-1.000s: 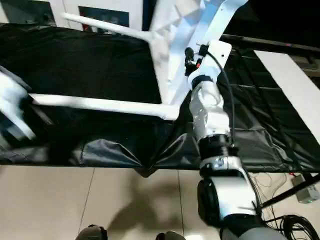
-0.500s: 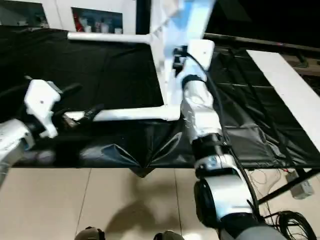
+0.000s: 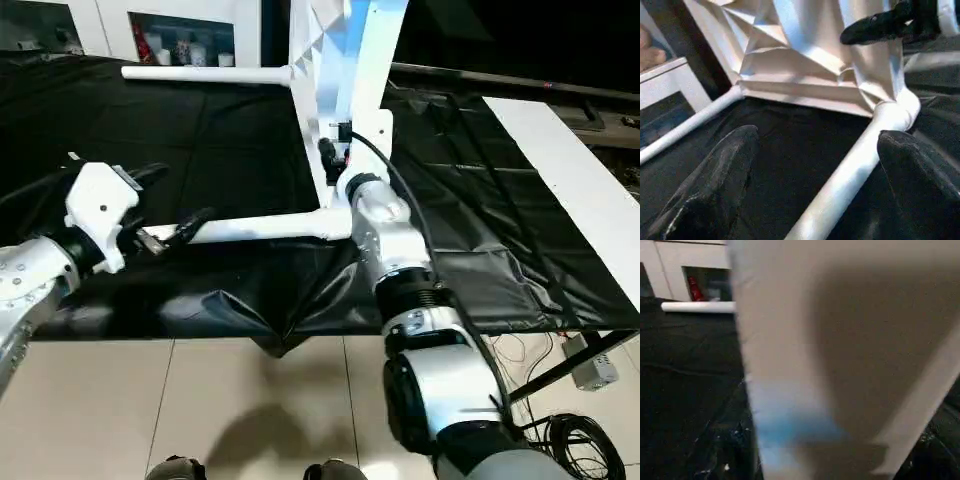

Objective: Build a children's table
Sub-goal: Flip table

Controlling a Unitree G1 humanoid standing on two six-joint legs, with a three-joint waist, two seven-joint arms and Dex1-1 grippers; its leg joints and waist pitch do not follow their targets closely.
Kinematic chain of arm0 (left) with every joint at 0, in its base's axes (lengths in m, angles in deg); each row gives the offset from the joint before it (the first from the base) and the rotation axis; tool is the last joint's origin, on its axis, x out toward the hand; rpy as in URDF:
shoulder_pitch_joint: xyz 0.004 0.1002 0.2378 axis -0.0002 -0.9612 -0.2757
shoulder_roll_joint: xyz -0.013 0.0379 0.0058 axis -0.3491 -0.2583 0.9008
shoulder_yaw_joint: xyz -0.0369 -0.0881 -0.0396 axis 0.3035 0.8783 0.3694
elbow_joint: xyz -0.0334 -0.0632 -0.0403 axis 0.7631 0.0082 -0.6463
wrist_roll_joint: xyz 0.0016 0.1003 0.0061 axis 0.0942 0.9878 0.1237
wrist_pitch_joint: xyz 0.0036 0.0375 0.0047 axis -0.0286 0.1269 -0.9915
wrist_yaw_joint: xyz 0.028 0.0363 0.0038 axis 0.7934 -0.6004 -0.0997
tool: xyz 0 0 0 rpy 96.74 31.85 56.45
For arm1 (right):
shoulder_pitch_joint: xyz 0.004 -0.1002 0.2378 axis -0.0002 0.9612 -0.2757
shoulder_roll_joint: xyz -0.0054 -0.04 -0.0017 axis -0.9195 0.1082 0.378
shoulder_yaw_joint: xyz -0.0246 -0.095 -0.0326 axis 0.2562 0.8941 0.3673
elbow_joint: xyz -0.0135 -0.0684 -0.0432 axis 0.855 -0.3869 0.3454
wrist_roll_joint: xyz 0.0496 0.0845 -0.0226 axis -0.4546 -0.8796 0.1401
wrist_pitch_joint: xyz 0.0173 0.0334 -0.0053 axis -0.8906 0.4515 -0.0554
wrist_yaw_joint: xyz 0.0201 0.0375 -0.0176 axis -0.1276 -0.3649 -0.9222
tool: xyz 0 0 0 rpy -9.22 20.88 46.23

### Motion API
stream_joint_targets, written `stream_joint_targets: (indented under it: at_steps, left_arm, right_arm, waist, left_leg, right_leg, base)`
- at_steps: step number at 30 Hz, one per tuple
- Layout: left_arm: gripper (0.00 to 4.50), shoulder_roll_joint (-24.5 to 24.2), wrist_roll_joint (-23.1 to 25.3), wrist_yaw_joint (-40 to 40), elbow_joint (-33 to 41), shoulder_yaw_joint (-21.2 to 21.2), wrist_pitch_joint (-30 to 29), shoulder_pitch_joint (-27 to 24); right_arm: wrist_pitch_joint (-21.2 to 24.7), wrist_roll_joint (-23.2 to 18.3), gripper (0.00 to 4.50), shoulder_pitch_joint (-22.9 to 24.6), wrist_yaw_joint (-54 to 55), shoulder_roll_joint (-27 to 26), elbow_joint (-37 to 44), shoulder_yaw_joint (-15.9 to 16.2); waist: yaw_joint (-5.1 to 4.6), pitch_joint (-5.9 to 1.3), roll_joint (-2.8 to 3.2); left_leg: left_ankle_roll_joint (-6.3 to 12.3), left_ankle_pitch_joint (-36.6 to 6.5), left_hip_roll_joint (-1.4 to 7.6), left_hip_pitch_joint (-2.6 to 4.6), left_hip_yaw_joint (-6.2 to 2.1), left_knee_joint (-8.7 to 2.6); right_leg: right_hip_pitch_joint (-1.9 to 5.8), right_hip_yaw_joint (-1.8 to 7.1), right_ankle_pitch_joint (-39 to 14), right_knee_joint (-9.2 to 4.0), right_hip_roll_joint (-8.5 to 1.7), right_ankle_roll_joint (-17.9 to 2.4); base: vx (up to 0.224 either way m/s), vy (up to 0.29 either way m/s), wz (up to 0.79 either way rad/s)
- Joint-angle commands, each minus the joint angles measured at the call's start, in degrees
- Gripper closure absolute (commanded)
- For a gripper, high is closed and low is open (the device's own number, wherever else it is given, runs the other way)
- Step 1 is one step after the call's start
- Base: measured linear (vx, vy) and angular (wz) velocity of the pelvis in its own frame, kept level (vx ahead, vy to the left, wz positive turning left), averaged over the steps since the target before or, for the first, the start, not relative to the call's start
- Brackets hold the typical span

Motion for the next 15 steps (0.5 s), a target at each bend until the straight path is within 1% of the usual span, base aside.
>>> stream_joint_targets:
  at_steps: [1,2,6,9,11,15]
  left_arm:
    - [0.28,0.5,0.8,-0.1,1.7,-0.5,0.1,-0.4]
    - [0.28,0.5,0.8,-0.1,1.8,-0.5,0.1,-0.3]
    - [0.28,0.9,0.8,-0.1,2.2,-0.5,-0.1,-0.1]
    - [0.28,1.4,1.1,-0.1,2.4,-0.8,-0.3,-0.2]
    - [0.28,1.8,1.3,-0.2,2.7,-0.9,-0.5,-0.4]
    - [0.28,2.2,1.4,-0.3,2.9,-1.1,-0.8,-0.3]
  right_arm:
    - [-0.4,-0.1,1.79,0.5,-3.0,1.2,1.3,0.9]
    - [-1.3,0.0,1.79,0.6,-3.8,1.5,1.3,1.0]
    - [-2.8,1.3,1.79,0.7,-4.7,2.4,1.1,1.7]
    - [-3.3,1.5,1.79,0.7,-5.0,2.5,1.0,1.7]
    - [-3.5,1.5,1.79,0.8,-4.9,2.5,1.0,1.5]
    - [-3.2,1.0,1.79,0.7,-5.2,2.1,0.8,1.1]
  waist:
    - [0.05,-4.03,1.24]
    - [-0.02,-3.98,1.11]
    - [-0.07,-3.89,1.20]
    - [-0.10,-3.83,1.15]
    - [-0.12,-3.73,1.18]
    - [-0.15,-3.74,1.14]
  left_leg:
    - [-3.48,-11.2,0.11,1.42,0.49,-3.95]
    - [-3.31,-11.3,0.10,1.39,0.54,-3.93]
    - [-3.15,-11.6,0.10,1.47,0.56,-3.91]
    - [-3.20,-12.3,0.12,1.43,0.53,-3.94]
    - [-3.22,-13.0,0.17,1.53,0.50,-3.97]
    - [-3.14,-13.2,0.17,1.51,0.48,-3.97]
  right_leg:
    - [3.01,2.12,-7.1,-3.55,-2.65,-7.6]
    - [3.02,2.17,-7.2,-3.62,-2.69,-7.7]
    - [2.94,2.20,-8.1,-3.75,-2.71,-7.8]
    - [2.96,2.21,-9.4,-3.87,-2.78,-7.7]
    - [2.77,2.21,-10.8,-4.03,-2.76,-7.5]
    - [2.75,2.20,-11.1,-4.06,-2.73,-7.3]
  base:
    - [0.000,0.000,0.00]
    - [0.000,0.000,0.00]
    - [0.000,0.000,0.00]
    - [0.000,0.000,0.00]
    - [0.000,0.000,0.00]
    - [0.000,0.000,0.00]
